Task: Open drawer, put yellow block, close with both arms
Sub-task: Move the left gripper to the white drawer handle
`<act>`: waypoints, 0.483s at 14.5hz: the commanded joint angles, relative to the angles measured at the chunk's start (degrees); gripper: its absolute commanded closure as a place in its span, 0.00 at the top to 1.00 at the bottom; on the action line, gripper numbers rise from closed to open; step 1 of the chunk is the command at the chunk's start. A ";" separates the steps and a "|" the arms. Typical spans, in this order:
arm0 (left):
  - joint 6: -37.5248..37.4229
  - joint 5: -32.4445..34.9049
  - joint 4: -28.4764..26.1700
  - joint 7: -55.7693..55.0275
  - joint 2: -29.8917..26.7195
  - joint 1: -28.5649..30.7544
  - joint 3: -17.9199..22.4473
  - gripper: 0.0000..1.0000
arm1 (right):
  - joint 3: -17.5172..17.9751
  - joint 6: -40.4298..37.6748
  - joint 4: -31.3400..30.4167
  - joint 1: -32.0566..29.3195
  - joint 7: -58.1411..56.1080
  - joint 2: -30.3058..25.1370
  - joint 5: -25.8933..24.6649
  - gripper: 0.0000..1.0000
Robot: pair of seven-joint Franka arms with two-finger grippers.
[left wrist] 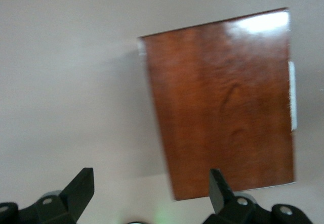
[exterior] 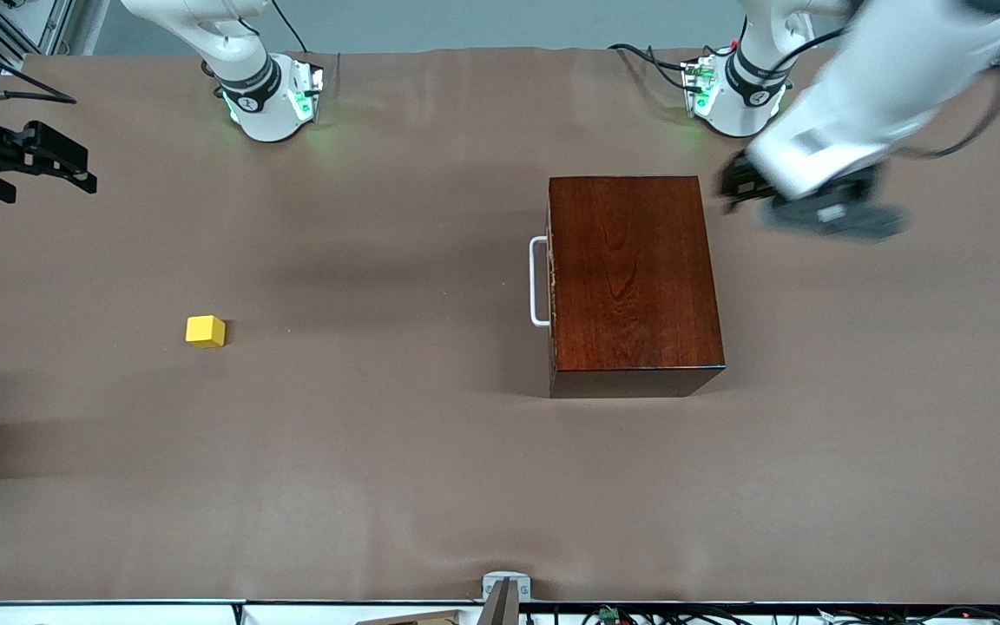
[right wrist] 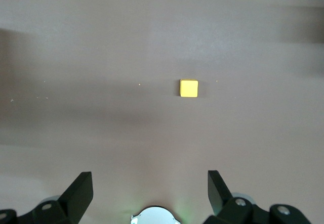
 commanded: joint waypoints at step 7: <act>3.84 10.19 13.87 -20.06 20.52 -19.66 0.00 1.00 | -0.01 0.09 -1.31 -0.28 0.70 -1.28 0.63 1.00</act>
